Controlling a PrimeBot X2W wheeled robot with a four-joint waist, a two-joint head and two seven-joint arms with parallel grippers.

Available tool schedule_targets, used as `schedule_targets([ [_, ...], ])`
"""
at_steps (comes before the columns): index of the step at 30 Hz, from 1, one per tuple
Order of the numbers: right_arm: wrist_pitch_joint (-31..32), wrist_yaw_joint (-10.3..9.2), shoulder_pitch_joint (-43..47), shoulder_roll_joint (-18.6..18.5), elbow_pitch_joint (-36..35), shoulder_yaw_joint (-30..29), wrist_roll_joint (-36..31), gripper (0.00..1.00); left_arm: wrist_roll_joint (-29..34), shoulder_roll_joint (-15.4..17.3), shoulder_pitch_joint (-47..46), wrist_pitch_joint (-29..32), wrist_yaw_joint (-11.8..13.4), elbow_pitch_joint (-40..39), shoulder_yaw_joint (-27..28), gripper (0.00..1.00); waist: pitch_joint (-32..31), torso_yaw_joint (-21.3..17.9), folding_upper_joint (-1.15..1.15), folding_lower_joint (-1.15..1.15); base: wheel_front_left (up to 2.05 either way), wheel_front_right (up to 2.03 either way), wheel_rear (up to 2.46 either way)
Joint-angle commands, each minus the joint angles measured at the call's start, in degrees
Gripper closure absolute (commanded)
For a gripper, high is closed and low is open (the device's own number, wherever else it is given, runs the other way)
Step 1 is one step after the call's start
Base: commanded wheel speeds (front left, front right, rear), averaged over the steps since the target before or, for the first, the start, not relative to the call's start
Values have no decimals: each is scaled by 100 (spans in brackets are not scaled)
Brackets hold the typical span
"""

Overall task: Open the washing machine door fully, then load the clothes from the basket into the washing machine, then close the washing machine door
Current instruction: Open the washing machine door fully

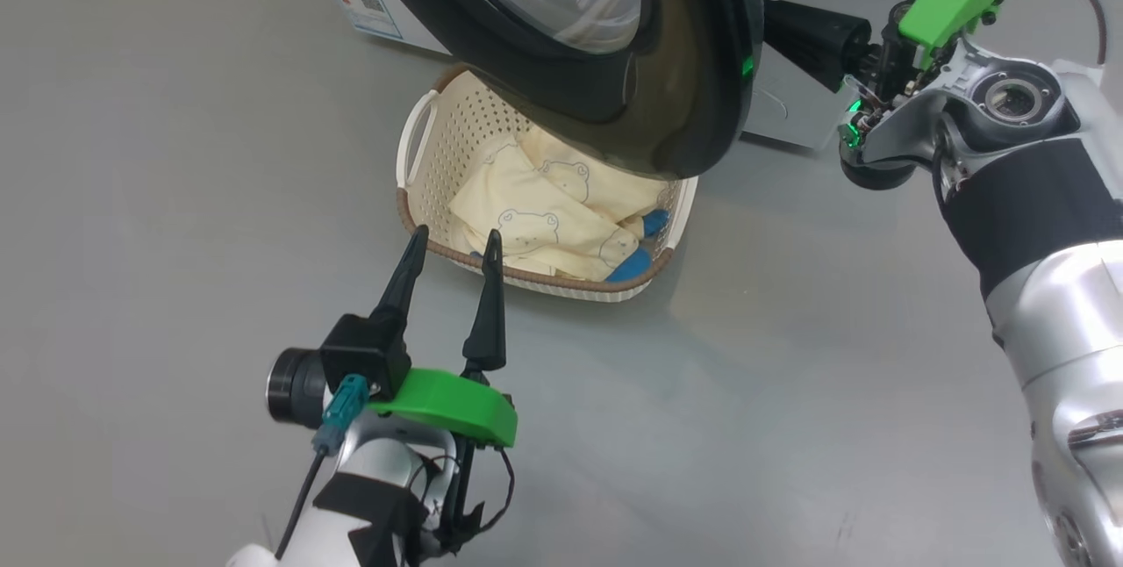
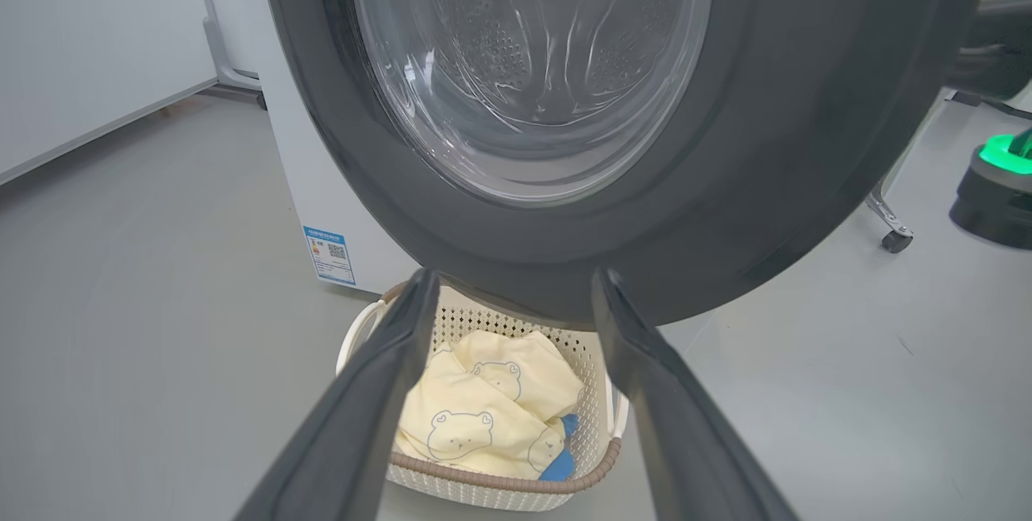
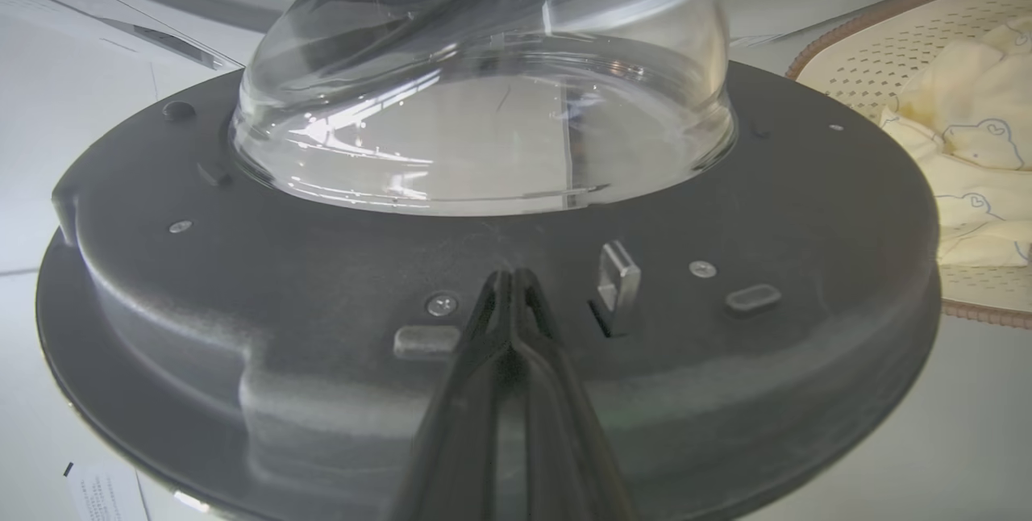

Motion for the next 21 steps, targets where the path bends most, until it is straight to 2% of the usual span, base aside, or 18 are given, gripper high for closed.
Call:
schedule_targets([
  [1, 45, 23, -12, 182, -224, 77, 35, 100, 73, 85, 1, -63, -10, -145, 194, 0, -9, -2, 0, 0, 0, 0, 0],
  [21, 283, 23, 693, 251, -1060, 785, 514, 100, 124, 85, 116, -63, -36, -88, 217, 0, -225, 13, 0, 0, 0, 0, 0],
])
